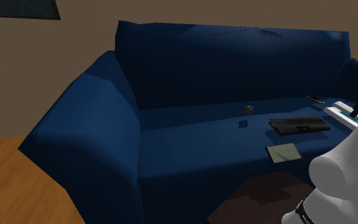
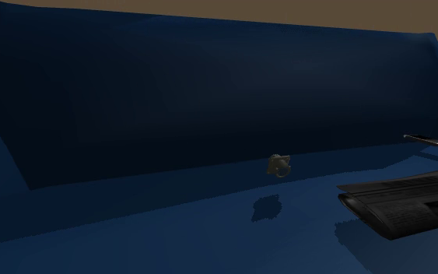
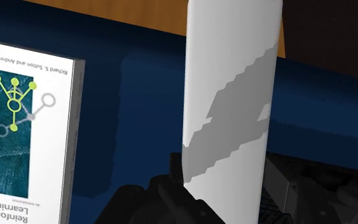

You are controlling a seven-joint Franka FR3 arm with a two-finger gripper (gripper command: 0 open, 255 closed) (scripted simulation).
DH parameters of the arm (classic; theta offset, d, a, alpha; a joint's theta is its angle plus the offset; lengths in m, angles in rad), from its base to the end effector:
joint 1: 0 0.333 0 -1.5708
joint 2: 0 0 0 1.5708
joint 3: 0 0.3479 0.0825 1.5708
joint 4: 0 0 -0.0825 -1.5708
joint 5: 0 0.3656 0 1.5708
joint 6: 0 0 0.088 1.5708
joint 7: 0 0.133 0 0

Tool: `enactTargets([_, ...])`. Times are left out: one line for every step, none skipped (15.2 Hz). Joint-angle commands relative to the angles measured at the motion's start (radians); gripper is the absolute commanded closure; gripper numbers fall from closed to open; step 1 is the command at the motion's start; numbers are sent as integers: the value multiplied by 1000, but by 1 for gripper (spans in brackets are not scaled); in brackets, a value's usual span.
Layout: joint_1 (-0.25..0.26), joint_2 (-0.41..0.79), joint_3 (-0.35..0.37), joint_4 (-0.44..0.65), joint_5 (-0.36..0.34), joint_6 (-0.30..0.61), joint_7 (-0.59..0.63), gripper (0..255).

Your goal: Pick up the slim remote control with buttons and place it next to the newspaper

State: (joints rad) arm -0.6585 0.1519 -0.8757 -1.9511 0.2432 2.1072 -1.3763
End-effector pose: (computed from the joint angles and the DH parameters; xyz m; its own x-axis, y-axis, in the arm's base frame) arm 0.0545 -0.5734 0.4477 0.9594 -0.2600 0.1091 -0.2654 -0.9634 0.0386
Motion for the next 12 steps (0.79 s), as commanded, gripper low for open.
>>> enactTargets([-4, 12, 3, -15, 14, 22, -12, 255])
enactTargets([-7, 19, 5, -22, 22, 33, -19, 255])
enactTargets([-9, 27, 7, -29, 31, 44, -25, 255])
enactTargets([-11, 34, 10, -36, 39, 55, -31, 255])
enactTargets([-14, 42, 12, -43, 48, 66, -38, 255])
enactTargets([-17, 49, 15, -49, 57, 77, -45, 255])
enactTargets([-20, 57, 18, -55, 66, 88, -52, 255])
enactTargets([-23, 66, 22, -61, 76, 98, -59, 255])
enactTargets([-26, 74, 25, -67, 85, 109, -66, 255])
enactTargets([-30, 82, 29, -72, 95, 119, -73, 255])
enactTargets([-36, 98, 36, -82, 114, 137, -87, 255])
enactTargets([-36, 98, 36, -82, 114, 137, -87, 255])
